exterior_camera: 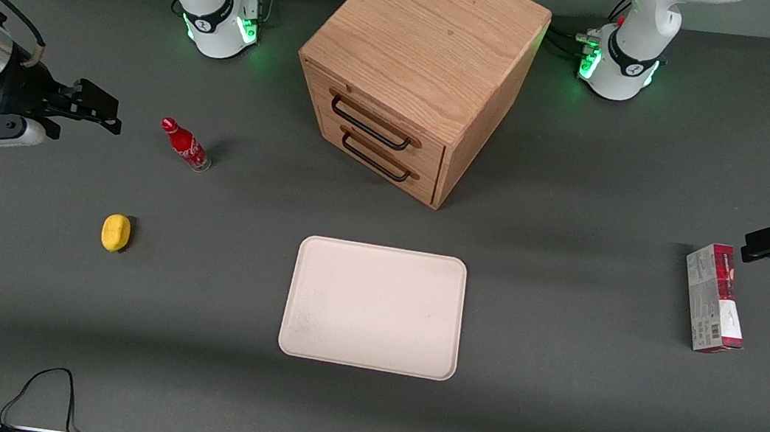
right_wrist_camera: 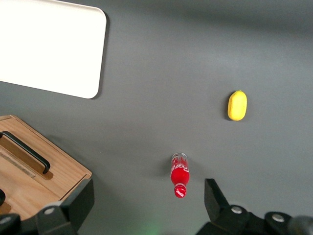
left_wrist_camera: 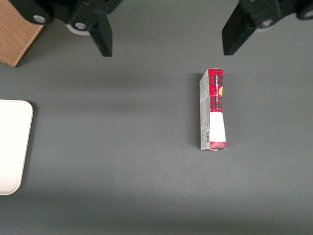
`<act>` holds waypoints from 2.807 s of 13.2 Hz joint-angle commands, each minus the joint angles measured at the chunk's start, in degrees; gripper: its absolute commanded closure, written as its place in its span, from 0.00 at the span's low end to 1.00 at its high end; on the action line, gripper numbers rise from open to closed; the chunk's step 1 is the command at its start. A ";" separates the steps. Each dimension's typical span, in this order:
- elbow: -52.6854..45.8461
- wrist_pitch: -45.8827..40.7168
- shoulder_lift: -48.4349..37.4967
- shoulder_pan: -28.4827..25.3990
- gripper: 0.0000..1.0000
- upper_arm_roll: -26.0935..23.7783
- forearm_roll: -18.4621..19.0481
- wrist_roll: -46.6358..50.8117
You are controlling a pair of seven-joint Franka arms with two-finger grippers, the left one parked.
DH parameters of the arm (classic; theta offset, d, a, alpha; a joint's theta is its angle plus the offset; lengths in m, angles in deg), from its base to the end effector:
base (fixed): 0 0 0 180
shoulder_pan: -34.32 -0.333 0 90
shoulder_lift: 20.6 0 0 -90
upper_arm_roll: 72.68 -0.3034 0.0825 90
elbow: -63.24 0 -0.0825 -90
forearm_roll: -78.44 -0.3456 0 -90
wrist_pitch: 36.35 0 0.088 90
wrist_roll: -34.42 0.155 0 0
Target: Place coke bottle on tray
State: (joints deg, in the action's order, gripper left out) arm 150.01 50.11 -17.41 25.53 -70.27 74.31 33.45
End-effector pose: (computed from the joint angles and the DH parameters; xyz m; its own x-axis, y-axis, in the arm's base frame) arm 0.5186 0.0701 0.5544 0.9894 0.1320 -0.0597 0.1277 -0.9893 -0.0707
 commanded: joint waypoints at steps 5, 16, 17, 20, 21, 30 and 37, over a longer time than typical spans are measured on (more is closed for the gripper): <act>-1.61 -1.91 0.41 -0.44 0.00 0.49 -0.54 2.47; -0.11 -1.20 0.85 -0.53 0.00 0.49 -0.10 1.85; -0.03 -1.20 0.85 -0.53 0.00 0.49 -0.10 1.77; 1.90 -1.20 -0.55 -0.52 0.00 0.58 -0.10 1.68; 3.47 -1.20 -2.04 -0.53 0.00 0.58 -0.01 1.59; 35.89 4.15 -31.64 -0.79 0.00 0.58 2.19 1.50; 44.95 11.34 -34.57 -0.79 0.00 1.28 2.72 1.50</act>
State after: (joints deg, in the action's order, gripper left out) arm 191.09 57.68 -50.99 25.48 -69.68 76.03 34.48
